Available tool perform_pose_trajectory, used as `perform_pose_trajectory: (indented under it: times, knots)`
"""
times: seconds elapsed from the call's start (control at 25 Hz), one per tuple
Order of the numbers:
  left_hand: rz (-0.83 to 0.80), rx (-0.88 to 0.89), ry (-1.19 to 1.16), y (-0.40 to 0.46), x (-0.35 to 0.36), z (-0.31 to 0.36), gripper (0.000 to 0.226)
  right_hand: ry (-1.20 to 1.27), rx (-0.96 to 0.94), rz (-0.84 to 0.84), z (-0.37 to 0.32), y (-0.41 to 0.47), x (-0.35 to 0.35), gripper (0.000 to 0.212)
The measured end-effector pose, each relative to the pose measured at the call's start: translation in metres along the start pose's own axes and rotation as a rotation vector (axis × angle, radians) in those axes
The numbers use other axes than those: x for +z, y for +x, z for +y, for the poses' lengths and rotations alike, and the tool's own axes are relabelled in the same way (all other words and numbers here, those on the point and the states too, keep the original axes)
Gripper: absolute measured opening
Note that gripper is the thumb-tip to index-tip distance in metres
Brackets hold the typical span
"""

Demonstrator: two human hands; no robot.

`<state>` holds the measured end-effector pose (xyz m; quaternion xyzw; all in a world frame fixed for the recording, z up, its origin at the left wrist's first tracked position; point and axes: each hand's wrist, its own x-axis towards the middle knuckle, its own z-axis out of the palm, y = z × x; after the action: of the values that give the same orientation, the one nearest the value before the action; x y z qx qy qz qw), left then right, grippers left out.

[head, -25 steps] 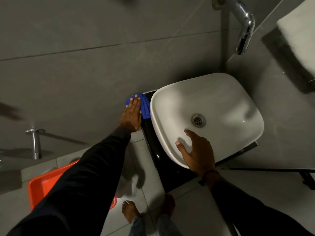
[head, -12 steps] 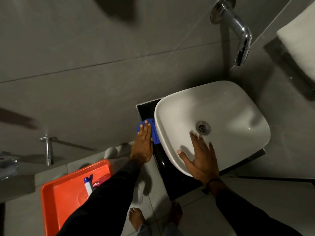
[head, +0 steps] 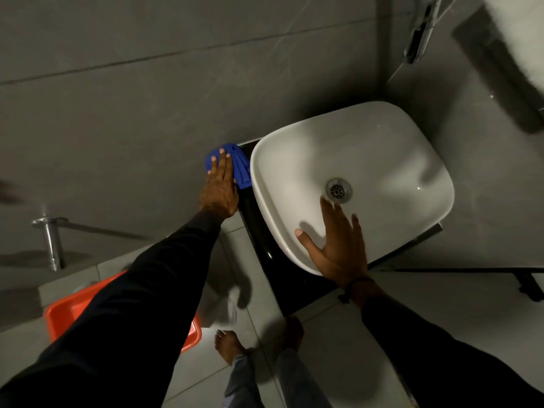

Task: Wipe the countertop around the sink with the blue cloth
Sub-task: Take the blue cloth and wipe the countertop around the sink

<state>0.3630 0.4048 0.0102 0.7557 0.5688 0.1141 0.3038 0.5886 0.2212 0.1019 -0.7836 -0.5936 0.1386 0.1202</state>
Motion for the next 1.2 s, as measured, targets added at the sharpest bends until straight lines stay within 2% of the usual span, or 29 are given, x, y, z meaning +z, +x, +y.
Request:
perform_pose_trajectory:
  times: [0.24, 0.56, 0.8, 0.92, 1.04, 1.12, 1.2]
  knots:
    - [-0.026, 0.022, 0.021, -0.089, 0.038, 0.029, 0.073, 0.006, 0.002, -0.048, -0.002, 0.002, -0.006, 0.095]
    - [-0.022, -0.076, 0.065, -0.242, 0.118, 0.098, 0.082, 0.037, -0.009, -0.084, -0.002, -0.002, -0.013, 0.092]
    - [-0.071, -0.123, 0.144, -0.287, 0.138, 0.119, 0.079, 0.100, -0.060, -0.093, -0.001, -0.004, -0.014, 0.084]
    - [-0.103, -0.078, 0.166, -0.285, 0.129, 0.118, 0.076, 0.193, -0.180, 0.076, 0.004, -0.017, -0.026, 0.066]
    - [-0.129, -0.019, 0.218, -0.287, 0.117, 0.107, 0.067, 0.243, -0.399, 0.296, 0.024, -0.052, -0.037, 0.032]
    - [-0.100, -0.026, 0.230, -0.285, 0.104, 0.095, 0.064, 0.274, -0.473, 0.308, 0.036, -0.080, -0.034, 0.017]
    - [-0.095, -0.033, 0.260, -0.277, 0.084, 0.083, 0.064, 0.263, -0.481, 0.216, 0.043, -0.110, -0.021, 0.017]
